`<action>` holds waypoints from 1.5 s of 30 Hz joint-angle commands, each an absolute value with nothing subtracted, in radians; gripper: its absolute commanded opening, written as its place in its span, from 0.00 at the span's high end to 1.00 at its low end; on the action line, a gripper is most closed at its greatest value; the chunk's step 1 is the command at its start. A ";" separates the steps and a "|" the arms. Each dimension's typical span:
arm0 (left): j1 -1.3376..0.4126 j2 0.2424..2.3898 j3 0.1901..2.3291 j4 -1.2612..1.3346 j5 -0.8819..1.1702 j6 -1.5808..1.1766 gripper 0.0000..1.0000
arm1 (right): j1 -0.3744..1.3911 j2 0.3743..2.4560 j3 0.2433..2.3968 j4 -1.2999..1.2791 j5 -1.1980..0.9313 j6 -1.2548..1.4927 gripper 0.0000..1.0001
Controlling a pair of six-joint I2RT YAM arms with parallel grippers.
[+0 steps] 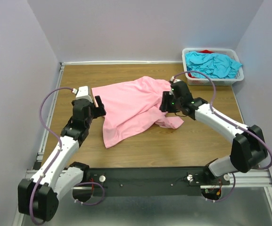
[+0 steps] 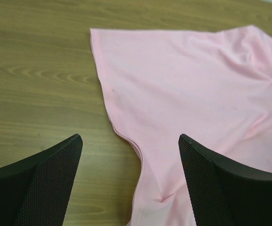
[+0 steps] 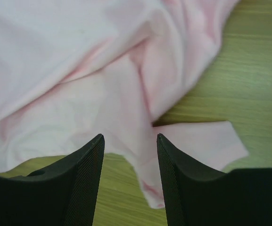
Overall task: Fold and stack the t-shirts
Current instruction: Flatten the tshirt out
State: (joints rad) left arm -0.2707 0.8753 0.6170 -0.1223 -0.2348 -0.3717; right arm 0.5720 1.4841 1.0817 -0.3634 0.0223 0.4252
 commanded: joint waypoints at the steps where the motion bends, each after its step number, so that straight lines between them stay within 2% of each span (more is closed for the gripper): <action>1: -0.276 0.962 0.672 -0.143 -0.088 -0.405 0.13 | 0.471 1.427 0.982 -0.397 0.074 0.419 0.44; 2: -0.276 1.007 0.684 -0.140 -0.066 -0.408 0.17 | 0.454 1.419 0.967 -0.397 0.065 0.419 0.45; 5: -0.278 1.104 0.704 -0.141 -0.014 -0.420 0.20 | 0.390 1.407 0.913 -0.396 0.034 0.420 0.46; 9: -0.276 1.225 0.716 -0.155 -0.031 -0.436 0.23 | 0.335 1.397 0.855 -0.394 0.006 0.417 0.50; 18: -0.198 1.478 0.770 -0.147 -0.046 -0.445 0.30 | 0.269 1.404 0.759 -0.390 -0.038 0.414 0.51; 31: -0.127 1.706 0.936 -0.167 -0.118 -0.396 0.36 | 0.258 1.414 0.807 -0.390 0.054 0.414 0.51; 34: -0.127 1.733 0.965 -0.160 -0.117 -0.388 0.54 | 0.258 1.454 0.831 -0.388 0.083 0.407 0.51; 38: -0.129 1.744 0.974 -0.144 -0.109 -0.382 0.55 | 0.258 1.489 0.862 -0.379 0.087 0.391 0.50; 41: -0.127 1.756 0.982 -0.140 -0.109 -0.379 0.69 | 0.256 1.528 0.874 -0.370 0.091 0.379 0.50; 42: -0.127 1.764 0.988 -0.140 -0.107 -0.377 0.70 | 0.258 1.555 0.880 -0.370 0.083 0.373 0.50; 45: -0.127 1.784 1.012 -0.144 -0.104 -0.374 0.85 | 0.258 1.592 0.877 -0.362 0.071 0.371 0.50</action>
State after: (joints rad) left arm -0.1303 1.7454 0.9806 -0.1501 -0.0963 -0.3851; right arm 0.2615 1.5440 0.8597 -0.3786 0.0528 0.3901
